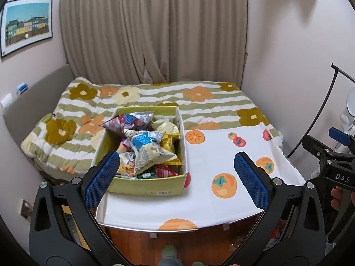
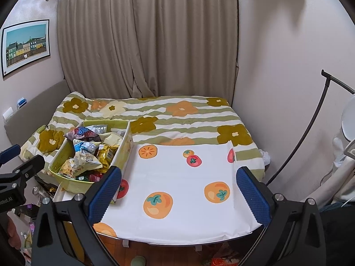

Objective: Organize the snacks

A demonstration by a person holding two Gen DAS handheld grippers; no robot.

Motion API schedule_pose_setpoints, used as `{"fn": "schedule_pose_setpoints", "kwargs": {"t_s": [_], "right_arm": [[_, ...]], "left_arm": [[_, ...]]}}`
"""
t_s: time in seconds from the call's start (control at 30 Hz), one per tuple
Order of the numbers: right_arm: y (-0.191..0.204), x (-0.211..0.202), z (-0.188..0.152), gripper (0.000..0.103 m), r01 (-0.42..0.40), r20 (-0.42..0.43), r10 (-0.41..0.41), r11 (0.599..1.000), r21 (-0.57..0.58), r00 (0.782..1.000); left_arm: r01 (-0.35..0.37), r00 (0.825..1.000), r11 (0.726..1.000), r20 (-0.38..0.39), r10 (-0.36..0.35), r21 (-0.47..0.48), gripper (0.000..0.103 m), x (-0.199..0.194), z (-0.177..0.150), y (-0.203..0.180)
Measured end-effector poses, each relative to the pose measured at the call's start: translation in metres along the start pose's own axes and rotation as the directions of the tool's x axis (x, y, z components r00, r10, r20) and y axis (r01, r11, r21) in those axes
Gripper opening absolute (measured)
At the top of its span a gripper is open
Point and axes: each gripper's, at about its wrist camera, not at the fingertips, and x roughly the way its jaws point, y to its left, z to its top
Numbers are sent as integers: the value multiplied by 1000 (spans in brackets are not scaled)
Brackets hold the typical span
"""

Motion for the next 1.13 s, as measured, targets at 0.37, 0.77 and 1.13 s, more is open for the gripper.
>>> {"fn": "schedule_pose_setpoints", "kwargs": {"t_s": [0.37, 0.77, 1.13], "right_arm": [[3, -1, 1, 103, 6, 3, -6, 1000, 8, 1000], [4, -2, 0, 103, 6, 4, -6, 1000, 9, 1000], [5, 0, 1, 103, 6, 4, -6, 1000, 9, 1000]], "left_arm": [[3, 1000, 1000, -8, -3, -8, 103, 3, 0, 0], [-28, 1000, 999, -2, 28, -14, 103, 3, -1, 1], [-42, 999, 999, -4, 42, -9, 103, 9, 1, 4]]}}
